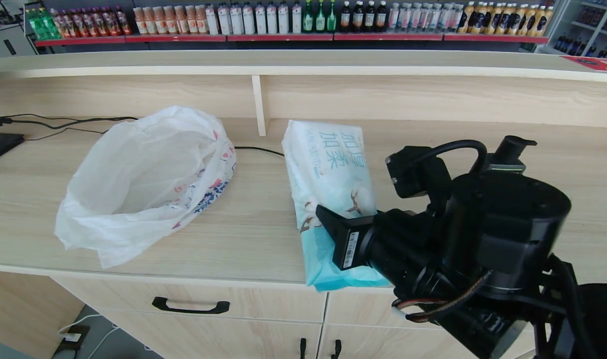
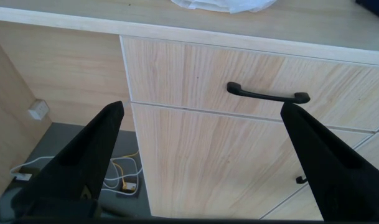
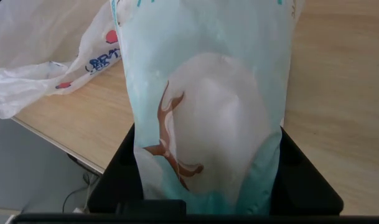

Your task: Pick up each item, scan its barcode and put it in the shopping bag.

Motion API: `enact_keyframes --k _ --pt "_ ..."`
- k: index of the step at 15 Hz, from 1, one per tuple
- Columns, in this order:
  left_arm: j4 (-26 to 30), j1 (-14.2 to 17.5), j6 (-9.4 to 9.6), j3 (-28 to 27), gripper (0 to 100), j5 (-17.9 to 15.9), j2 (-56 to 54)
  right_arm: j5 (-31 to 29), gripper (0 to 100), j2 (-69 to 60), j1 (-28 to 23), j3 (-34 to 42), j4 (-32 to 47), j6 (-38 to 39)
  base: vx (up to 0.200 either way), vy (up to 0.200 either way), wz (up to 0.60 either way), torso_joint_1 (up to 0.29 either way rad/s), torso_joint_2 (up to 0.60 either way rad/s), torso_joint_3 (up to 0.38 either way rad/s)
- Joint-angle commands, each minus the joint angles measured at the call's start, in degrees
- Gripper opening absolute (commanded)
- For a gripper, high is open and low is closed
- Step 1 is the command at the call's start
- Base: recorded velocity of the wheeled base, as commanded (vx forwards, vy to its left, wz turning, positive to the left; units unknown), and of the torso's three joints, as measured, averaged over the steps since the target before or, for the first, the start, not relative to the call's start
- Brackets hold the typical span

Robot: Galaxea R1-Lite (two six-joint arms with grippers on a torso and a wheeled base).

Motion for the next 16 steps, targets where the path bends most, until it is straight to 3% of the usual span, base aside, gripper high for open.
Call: enact_keyframes --k 1,16 --pt "-0.01 0.00 -0.02 0.00 100 0.01 0.00 0.02 0 1.63 -0.04 -0.07 -0.07 0.24 0.000 0.000 0.00 0.000 0.00 0.000" --pt "-0.01 0.00 -0.02 0.00 100 0.01 0.00 -1.92 0 2.33 -1.62 -0.16 -0.34 2.08 0.000 0.000 0.00 0.000 0.00 0.000"
